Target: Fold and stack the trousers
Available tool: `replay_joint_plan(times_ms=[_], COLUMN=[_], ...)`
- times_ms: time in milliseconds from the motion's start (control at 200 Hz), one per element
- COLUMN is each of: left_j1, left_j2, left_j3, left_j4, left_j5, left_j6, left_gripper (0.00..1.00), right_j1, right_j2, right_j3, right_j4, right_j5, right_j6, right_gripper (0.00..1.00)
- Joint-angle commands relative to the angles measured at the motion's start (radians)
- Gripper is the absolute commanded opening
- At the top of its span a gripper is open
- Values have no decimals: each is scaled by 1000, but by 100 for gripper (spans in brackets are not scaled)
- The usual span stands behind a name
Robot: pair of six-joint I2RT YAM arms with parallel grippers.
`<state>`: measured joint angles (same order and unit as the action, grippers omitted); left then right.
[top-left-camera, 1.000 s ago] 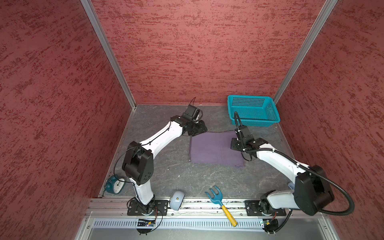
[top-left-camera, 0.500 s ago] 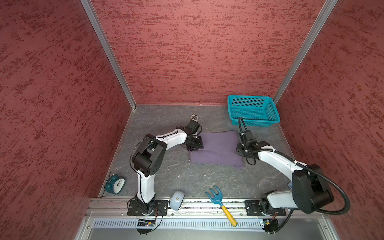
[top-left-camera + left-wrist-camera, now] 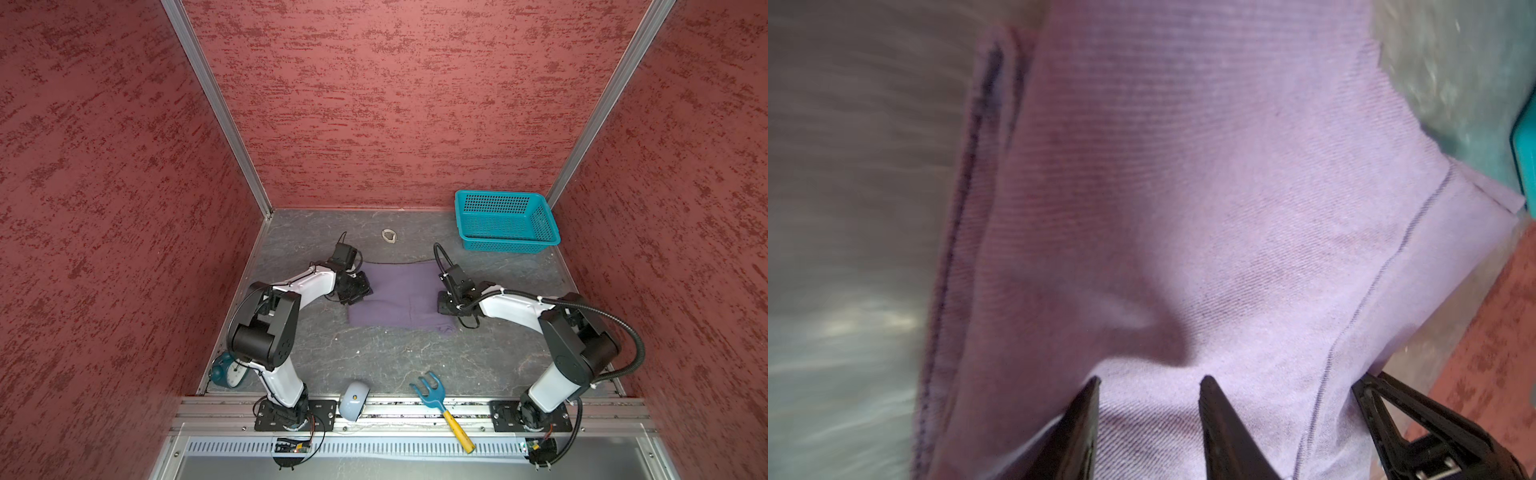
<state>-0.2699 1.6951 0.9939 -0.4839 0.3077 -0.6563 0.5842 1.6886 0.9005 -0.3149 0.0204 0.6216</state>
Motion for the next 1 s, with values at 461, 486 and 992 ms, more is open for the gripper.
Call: replay_joint_plan(times_ms=[461, 486, 992], left_j1=[-243, -267, -460], left_j2=[-116, -99, 205], left_j3=[248, 266, 336], left_j4=[-244, -248, -170], left_j5=[-370, -368, -202], left_j6=[116, 113, 23], left_gripper=[52, 54, 62], right_j1=[28, 28, 16], right_j2=[-402, -437, -801], right_j3=[20, 9, -177], right_j4=[157, 158, 15], right_j5=[203, 237, 516], right_j6=[-94, -97, -12], right_gripper=[46, 47, 69])
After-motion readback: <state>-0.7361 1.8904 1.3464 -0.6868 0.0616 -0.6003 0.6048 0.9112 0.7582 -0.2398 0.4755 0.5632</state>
